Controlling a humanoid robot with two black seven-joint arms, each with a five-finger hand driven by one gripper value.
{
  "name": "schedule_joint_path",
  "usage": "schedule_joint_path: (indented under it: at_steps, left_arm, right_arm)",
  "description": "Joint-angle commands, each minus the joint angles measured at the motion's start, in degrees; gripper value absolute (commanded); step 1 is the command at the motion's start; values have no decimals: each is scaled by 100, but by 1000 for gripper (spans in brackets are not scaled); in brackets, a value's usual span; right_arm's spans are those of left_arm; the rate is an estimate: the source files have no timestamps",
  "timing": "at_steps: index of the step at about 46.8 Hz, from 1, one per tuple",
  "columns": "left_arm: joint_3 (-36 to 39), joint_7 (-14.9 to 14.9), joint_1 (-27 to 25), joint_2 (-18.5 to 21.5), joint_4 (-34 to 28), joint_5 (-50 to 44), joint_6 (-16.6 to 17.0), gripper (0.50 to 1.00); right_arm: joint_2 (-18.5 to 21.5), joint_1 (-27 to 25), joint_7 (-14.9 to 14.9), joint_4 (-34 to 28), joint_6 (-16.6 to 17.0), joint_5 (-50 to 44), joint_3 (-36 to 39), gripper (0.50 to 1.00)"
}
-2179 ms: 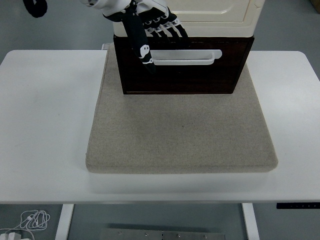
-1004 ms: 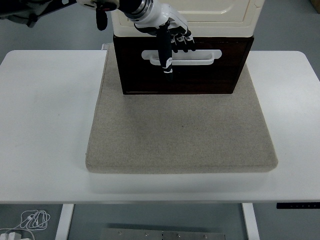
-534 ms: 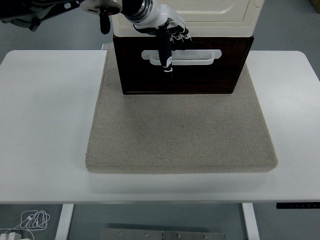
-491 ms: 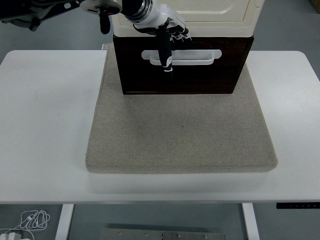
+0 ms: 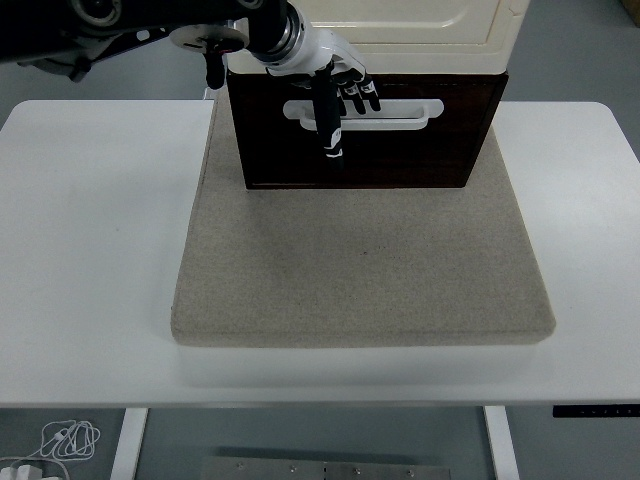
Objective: Open the drawer under the combination cabinet
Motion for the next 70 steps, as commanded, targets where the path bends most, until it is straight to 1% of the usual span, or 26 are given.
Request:
schedule_joint_path:
  at_steps: [1,23,29,33,57,70]
  left_arm:
    - [7,0,44,-9,3,1,64,1000]
    - [7,0,149,-17,117,1,126,1000]
    - [7,0,176,-184,187,10,126,1000]
    - [7,0,176,-211,196,10,126,1000]
    - [7,-9,255,-211,231,10,152,1000]
    - [-2,-9,281,-211,240,10,100,1000]
  right_arm:
    - [0,0,0,0,0,0,0,926]
    - [0,0,0,0,0,0,0,926]
    - [0,0,0,0,0,0,0,926]
    - [0,0,0,0,0,0,0,926]
    - [0,0,0,0,0,0,0,926]
    - [0,0,0,0,0,0,0,926]
